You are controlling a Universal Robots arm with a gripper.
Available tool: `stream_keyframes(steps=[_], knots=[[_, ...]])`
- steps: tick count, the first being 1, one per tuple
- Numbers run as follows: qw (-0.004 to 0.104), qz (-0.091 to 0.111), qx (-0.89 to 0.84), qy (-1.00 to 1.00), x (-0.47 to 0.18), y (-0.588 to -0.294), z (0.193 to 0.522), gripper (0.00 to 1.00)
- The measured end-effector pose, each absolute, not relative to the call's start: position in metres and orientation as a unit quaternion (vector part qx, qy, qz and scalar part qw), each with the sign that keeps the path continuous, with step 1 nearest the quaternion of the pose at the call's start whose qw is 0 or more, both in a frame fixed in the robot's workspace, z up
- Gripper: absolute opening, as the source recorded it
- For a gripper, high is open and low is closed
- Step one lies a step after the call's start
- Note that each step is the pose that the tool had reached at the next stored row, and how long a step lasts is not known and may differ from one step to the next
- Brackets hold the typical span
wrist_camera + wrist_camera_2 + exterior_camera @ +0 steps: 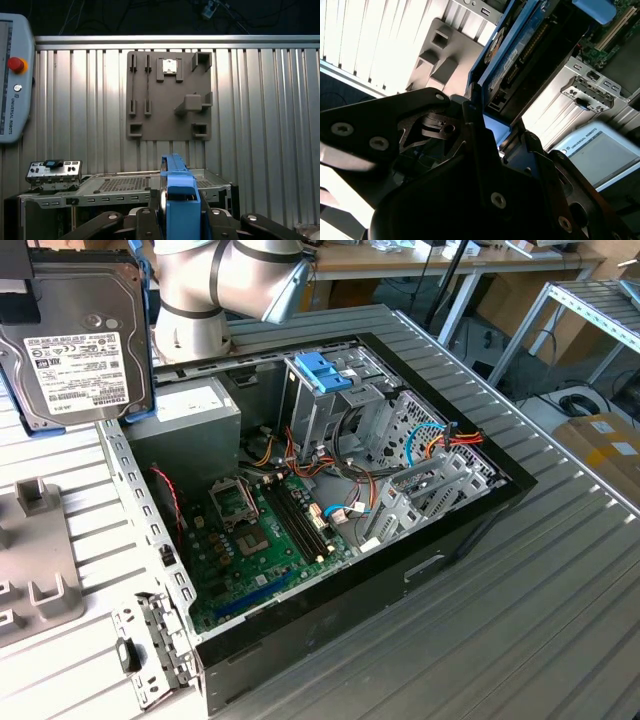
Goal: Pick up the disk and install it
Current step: 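Pick up the disk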
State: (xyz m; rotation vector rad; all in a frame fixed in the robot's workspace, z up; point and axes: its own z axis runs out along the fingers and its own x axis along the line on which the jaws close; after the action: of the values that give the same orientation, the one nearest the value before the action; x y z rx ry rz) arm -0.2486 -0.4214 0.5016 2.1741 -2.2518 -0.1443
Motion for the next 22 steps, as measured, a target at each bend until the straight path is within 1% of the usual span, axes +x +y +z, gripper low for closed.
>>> stream_keyframes(steps=[22], knots=[[0.004, -0.046, 0.694, -0.719, -0.2425, -0.4214, 0.5017, 0.37]])
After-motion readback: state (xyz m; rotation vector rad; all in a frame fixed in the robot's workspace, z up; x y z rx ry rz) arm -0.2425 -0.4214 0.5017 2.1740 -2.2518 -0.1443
